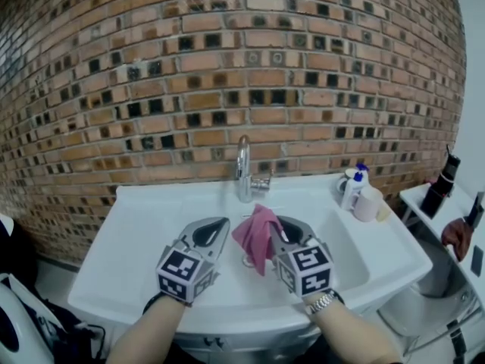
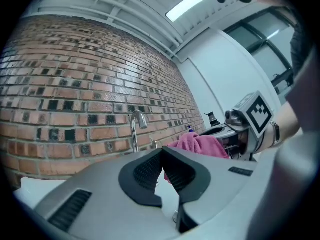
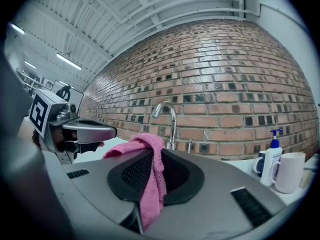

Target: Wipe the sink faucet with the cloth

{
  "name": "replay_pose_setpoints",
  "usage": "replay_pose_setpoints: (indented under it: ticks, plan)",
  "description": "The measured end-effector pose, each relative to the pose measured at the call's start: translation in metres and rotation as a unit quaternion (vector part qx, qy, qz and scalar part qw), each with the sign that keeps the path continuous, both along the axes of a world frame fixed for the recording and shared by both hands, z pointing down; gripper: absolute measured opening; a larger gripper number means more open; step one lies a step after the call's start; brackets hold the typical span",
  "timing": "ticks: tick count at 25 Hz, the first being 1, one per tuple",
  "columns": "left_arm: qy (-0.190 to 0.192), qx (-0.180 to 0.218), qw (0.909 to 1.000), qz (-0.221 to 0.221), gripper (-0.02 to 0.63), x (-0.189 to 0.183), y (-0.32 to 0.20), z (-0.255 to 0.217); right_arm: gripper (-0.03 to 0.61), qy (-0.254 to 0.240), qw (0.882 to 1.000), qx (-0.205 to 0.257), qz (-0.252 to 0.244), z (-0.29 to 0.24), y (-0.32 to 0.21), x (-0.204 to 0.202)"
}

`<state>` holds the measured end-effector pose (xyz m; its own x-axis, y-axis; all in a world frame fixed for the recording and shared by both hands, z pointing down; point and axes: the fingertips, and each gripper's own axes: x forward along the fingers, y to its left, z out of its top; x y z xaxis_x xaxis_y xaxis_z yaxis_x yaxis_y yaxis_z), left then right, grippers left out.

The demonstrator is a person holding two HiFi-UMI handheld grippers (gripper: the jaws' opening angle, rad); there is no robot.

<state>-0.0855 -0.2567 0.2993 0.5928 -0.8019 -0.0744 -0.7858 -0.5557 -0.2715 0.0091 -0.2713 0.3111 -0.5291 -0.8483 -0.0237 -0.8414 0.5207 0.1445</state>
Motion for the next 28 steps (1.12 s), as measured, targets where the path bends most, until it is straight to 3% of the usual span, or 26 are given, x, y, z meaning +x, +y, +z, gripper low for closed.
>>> replay_pose_setpoints:
  ticks: [17, 28]
  plan:
    - [-0.022, -0.019, 0.9996, 0.001, 0.008, 0.006, 0.001, 0.012, 0.044, 0.021, 1.000, 0.000, -0.010, 0.006, 0.006, -0.008]
    - [-0.017, -0.009, 0.9998, 0.007, 0.008, 0.009, 0.003, 0.006, 0.044, 0.023, 1.000, -0.004, -0.010, 0.007, 0.005, -0.008]
